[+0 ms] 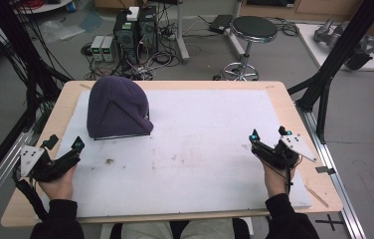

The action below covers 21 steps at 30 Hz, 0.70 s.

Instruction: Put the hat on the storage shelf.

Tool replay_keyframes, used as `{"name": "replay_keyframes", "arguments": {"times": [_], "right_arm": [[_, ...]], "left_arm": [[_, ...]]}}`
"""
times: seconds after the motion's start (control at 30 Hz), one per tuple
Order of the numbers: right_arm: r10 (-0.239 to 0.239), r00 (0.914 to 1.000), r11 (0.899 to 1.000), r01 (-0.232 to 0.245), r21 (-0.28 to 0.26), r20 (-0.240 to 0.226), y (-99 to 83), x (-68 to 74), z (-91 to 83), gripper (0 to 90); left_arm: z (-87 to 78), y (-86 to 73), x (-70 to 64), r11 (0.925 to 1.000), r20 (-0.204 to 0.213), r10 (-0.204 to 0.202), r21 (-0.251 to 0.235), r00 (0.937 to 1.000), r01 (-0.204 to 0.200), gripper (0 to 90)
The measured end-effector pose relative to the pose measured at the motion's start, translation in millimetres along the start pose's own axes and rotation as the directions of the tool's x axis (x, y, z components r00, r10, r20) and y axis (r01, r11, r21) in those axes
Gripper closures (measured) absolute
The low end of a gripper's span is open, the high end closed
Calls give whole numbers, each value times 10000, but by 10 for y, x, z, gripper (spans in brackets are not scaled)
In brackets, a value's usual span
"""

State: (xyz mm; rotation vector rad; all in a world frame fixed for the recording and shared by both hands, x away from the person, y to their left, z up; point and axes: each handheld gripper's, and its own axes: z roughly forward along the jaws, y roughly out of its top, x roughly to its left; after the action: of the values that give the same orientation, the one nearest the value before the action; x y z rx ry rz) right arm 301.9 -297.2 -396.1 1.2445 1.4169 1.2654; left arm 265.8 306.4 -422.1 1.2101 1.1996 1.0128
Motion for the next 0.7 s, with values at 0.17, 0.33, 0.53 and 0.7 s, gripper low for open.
{"name": "replay_keyframes", "arguments": {"times": [0.17,0.33,0.53,0.7], "right_arm": [[176,9994,9998,-175,-6,285,-190,-22,-32,92],[310,9987,9995,-311,7,402,-298,-25,15,92],[-91,9994,10000,90,25,331,-324,49,31,92],[51,9993,10000,-52,5,370,-327,31,23,92]], "left_arm": [[-16,-57,-38,9999,-359,85,72,9993,-82,173],[-32,-100,-30,9999,-389,-60,78,9992,63,173],[-43,-125,-22,9999,-417,-15,122,9991,20,173],[-23,-145,-16,9998,-374,7,191,9993,0,174]]}}
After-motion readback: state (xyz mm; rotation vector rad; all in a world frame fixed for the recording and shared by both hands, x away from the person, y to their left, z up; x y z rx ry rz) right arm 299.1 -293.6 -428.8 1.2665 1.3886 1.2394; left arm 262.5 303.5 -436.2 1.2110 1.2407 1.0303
